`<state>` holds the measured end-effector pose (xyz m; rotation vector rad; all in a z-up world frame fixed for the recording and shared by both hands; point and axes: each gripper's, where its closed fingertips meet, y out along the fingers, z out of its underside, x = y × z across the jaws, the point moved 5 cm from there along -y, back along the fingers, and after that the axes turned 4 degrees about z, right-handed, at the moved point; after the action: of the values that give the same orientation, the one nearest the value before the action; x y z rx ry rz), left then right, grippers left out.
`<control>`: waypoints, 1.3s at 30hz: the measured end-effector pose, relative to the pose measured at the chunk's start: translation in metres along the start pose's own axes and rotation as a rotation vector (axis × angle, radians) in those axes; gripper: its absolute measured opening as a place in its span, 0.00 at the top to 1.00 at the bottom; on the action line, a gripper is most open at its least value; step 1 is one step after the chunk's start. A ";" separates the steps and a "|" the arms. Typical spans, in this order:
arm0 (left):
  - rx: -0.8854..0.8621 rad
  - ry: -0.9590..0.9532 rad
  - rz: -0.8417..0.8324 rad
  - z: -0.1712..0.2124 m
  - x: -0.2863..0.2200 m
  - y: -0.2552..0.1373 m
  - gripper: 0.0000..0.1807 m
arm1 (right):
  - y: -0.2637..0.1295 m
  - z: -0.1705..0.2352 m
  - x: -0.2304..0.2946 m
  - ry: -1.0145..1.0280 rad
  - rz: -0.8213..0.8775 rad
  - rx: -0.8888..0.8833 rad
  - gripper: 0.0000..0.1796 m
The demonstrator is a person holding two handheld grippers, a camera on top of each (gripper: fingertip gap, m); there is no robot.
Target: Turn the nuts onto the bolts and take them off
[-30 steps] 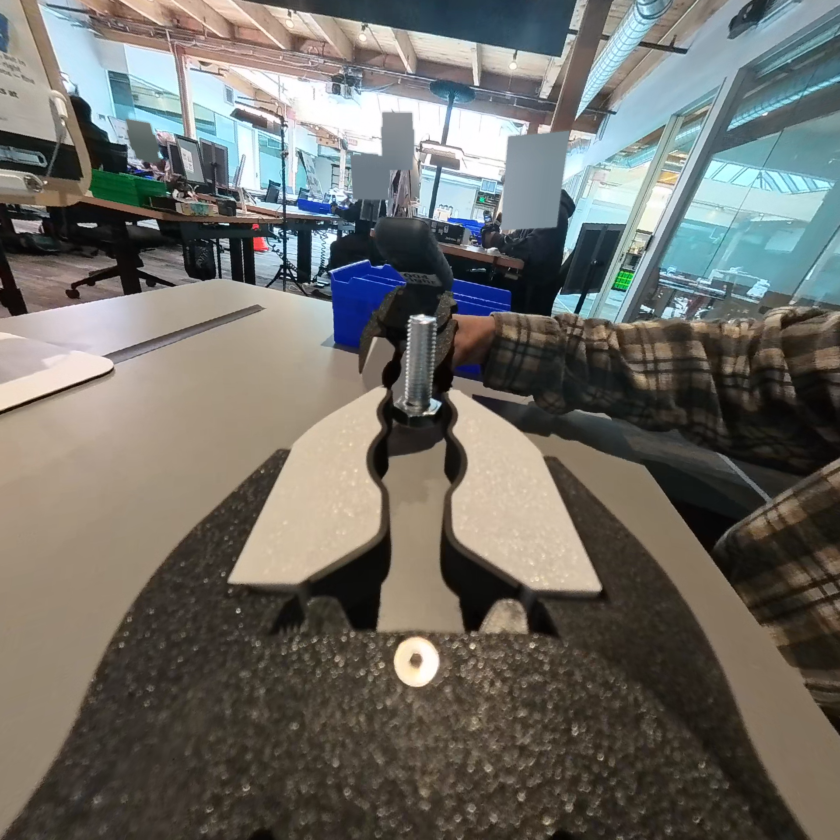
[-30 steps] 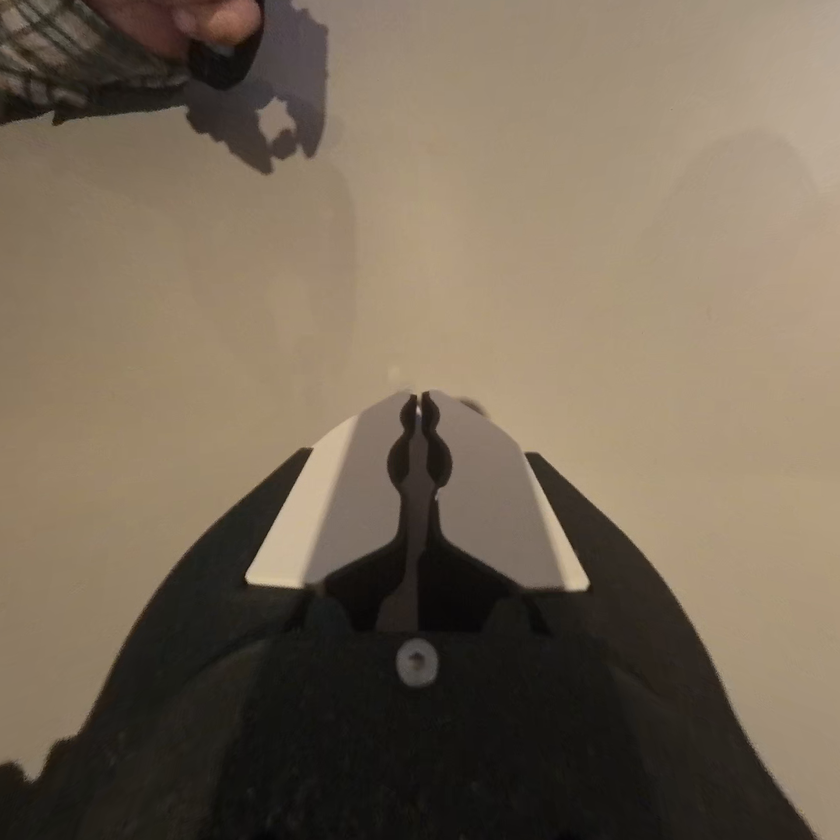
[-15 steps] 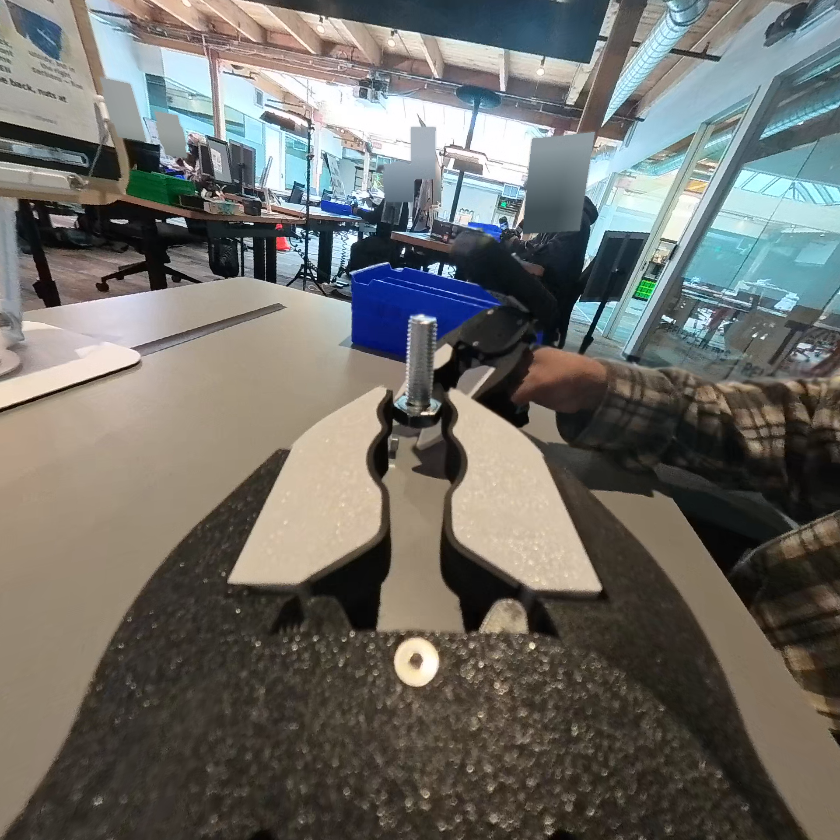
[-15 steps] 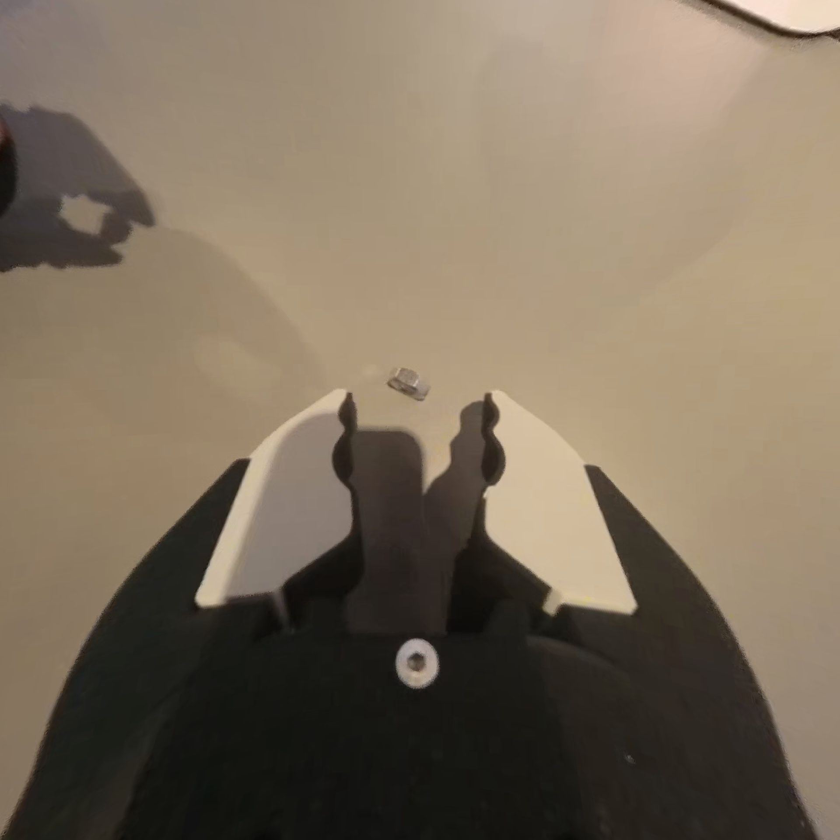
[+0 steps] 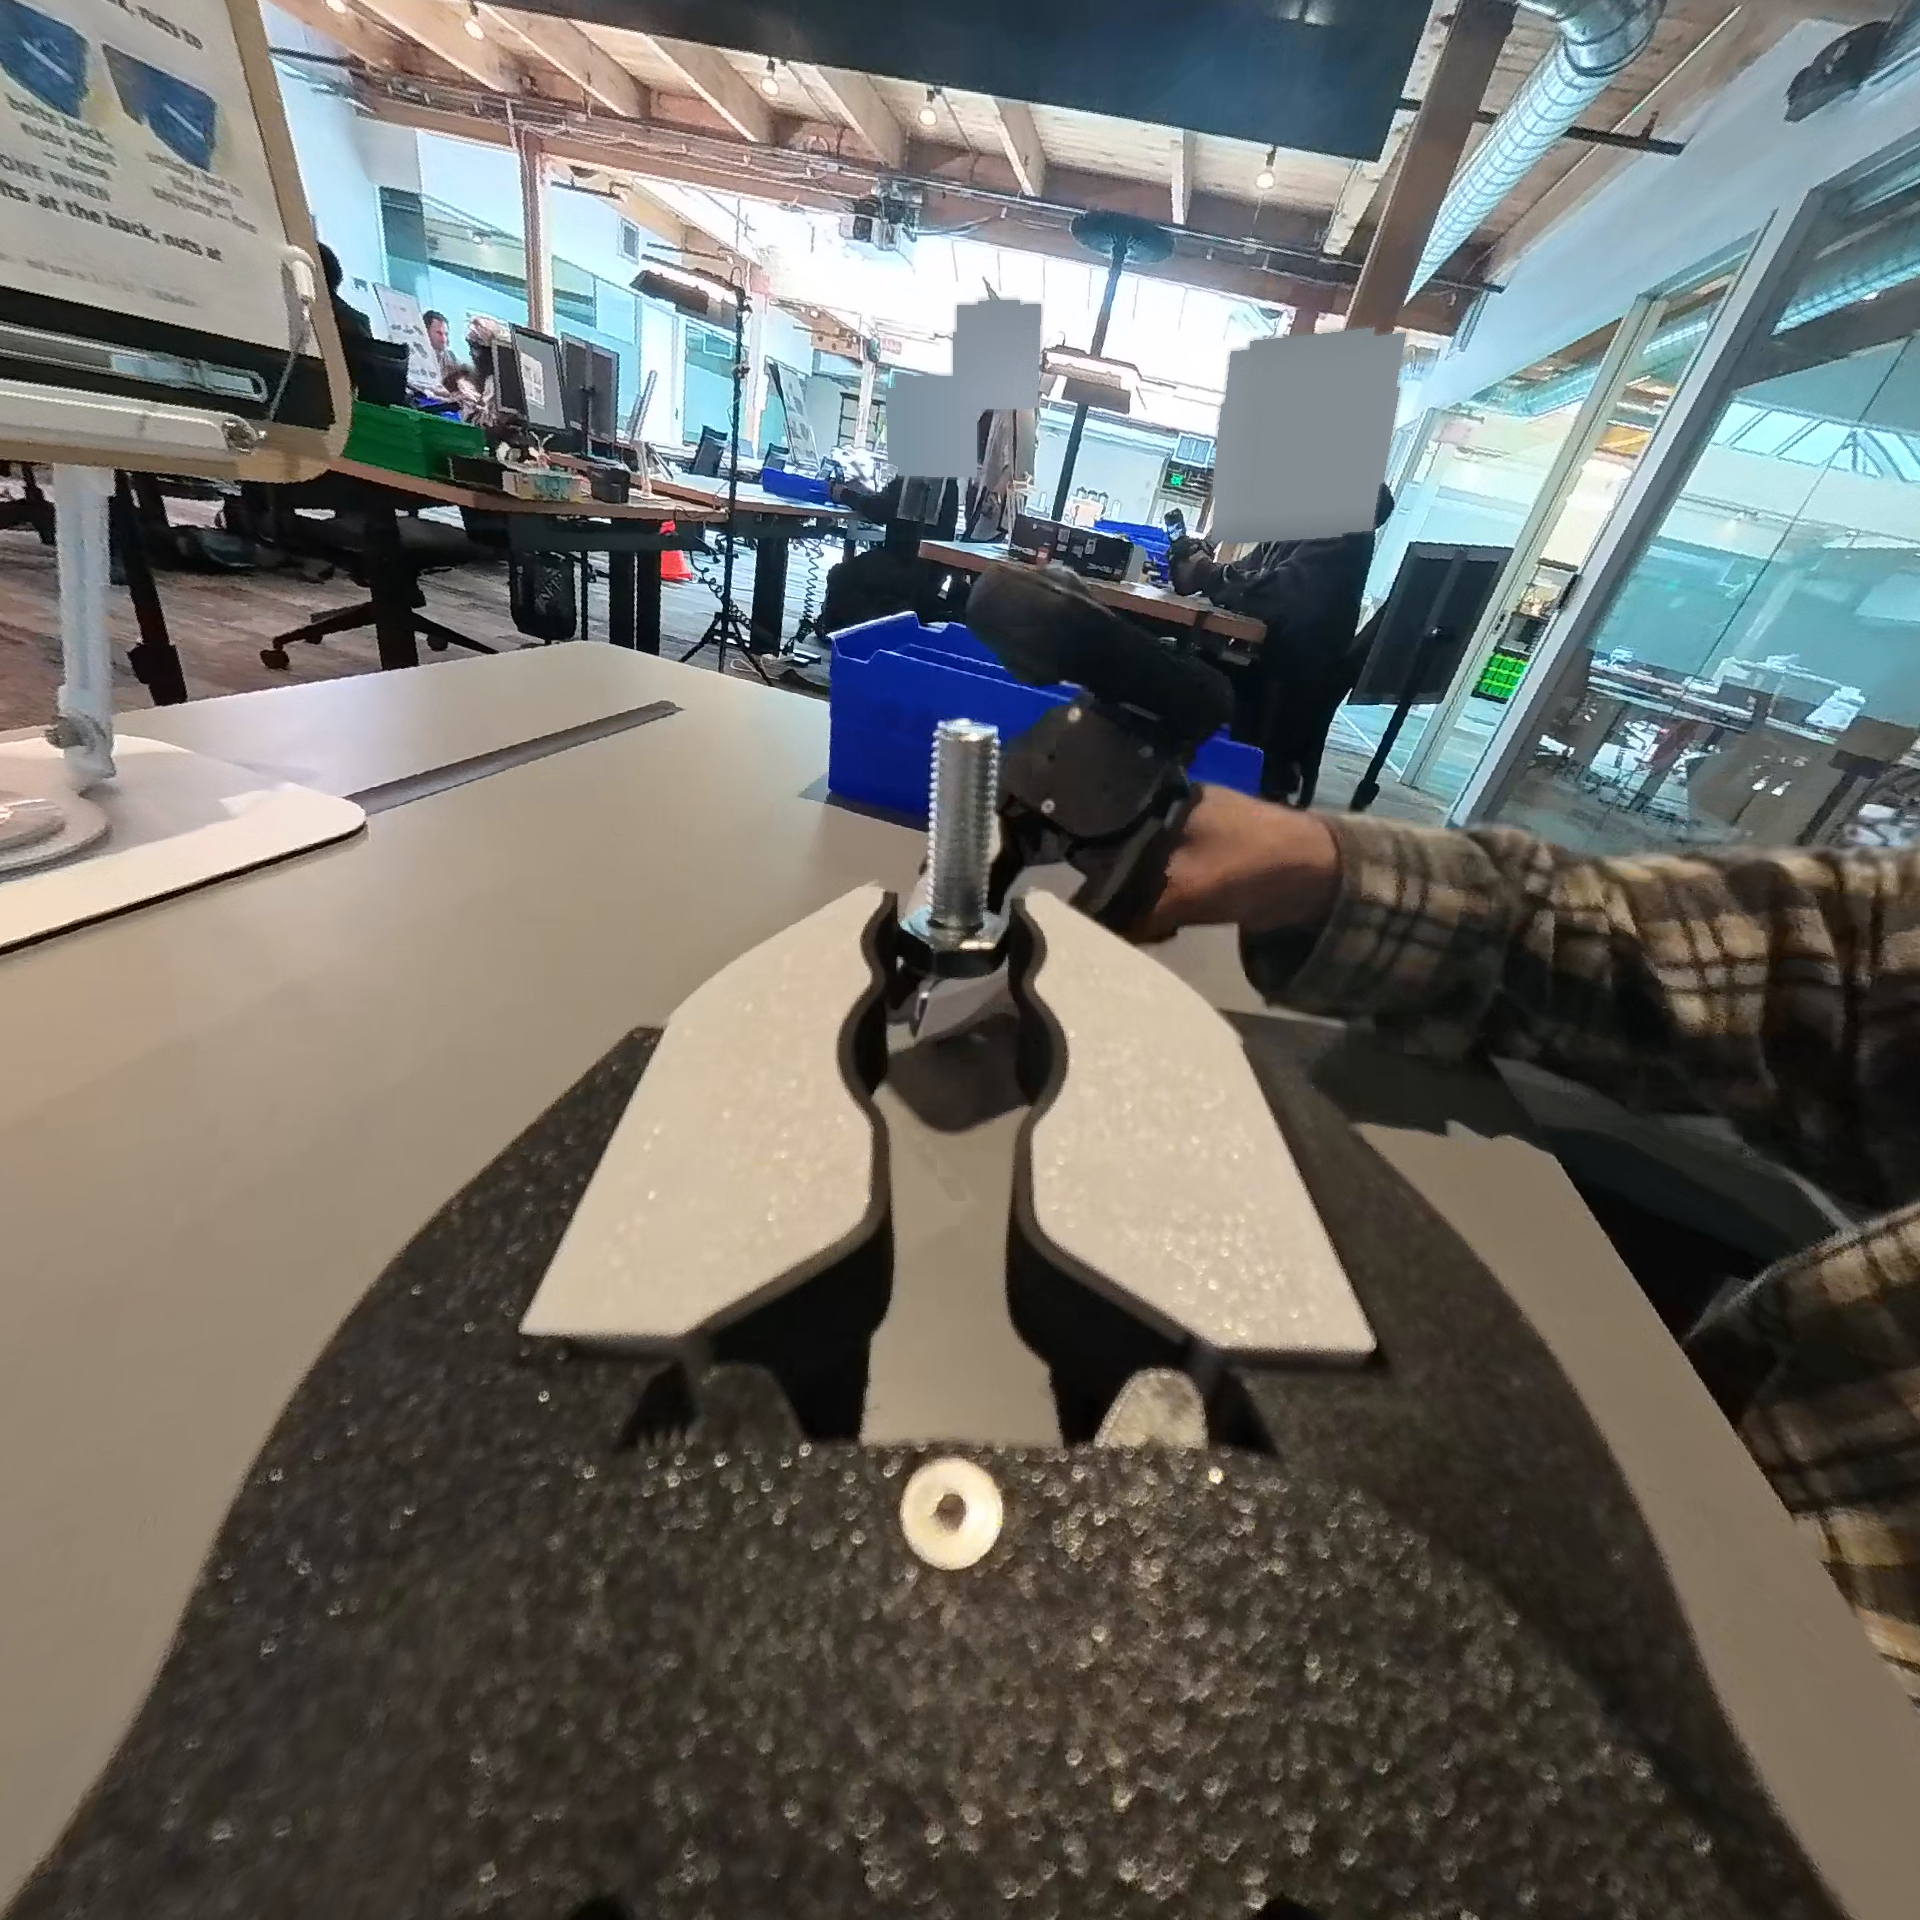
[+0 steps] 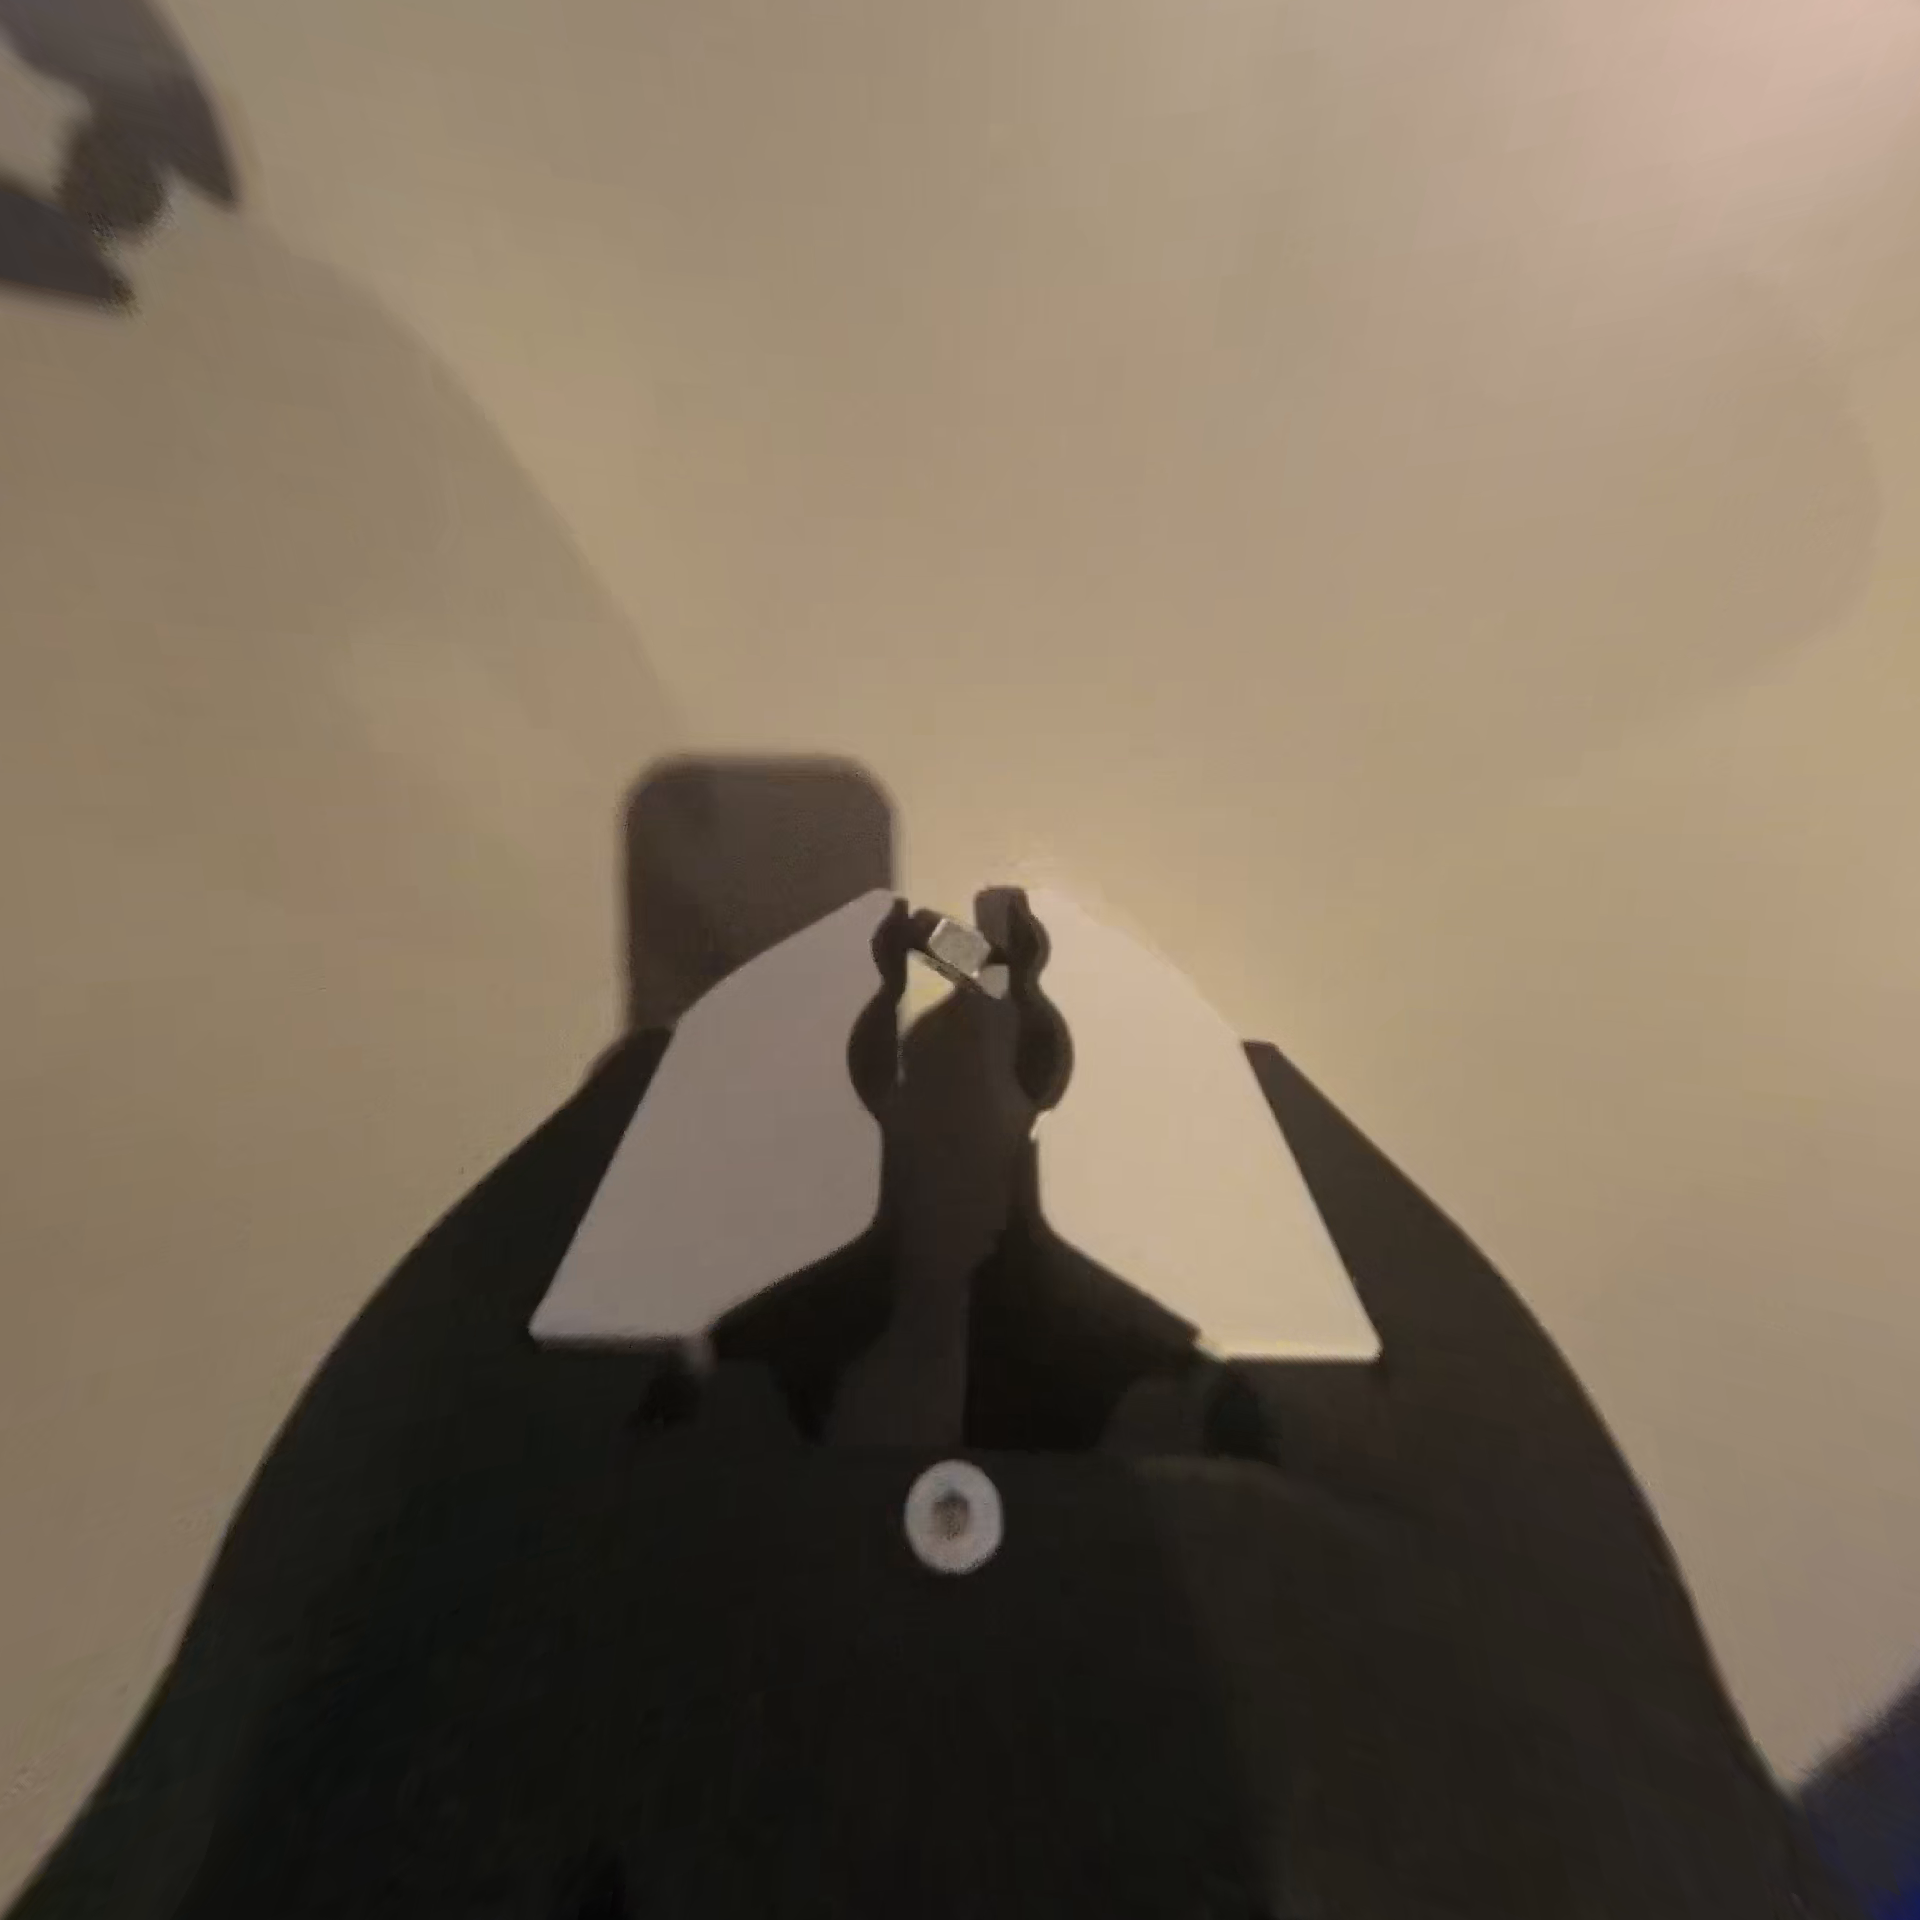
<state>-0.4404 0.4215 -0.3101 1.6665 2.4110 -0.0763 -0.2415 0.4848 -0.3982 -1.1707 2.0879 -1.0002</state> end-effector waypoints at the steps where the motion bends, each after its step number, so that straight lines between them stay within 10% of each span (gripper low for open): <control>1: 0.001 -0.001 0.000 0.000 0.000 0.000 0.89 | -0.004 -0.001 -0.002 -0.085 -0.033 0.050 0.90; 13: 0.045 0.009 -0.005 0.006 0.003 0.003 0.89 | -0.011 0.006 0.010 -0.823 -0.216 0.733 0.90; 21: 0.047 0.005 0.001 0.007 0.002 0.003 0.89 | -0.015 -0.002 0.007 -0.774 -0.191 0.547 0.82; 29: 0.023 -0.002 -0.008 0.003 0.004 0.000 0.89 | -0.047 0.004 -0.033 -0.247 -0.139 -0.189 0.82; 39: 0.052 0.001 0.000 0.009 0.001 0.006 0.89 | -0.020 0.016 -0.031 -0.070 -0.221 -0.170 0.88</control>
<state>-0.4341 0.4233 -0.3187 1.6881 2.4295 -0.1393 -0.2051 0.4999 -0.3884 -1.5276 2.0531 -0.8759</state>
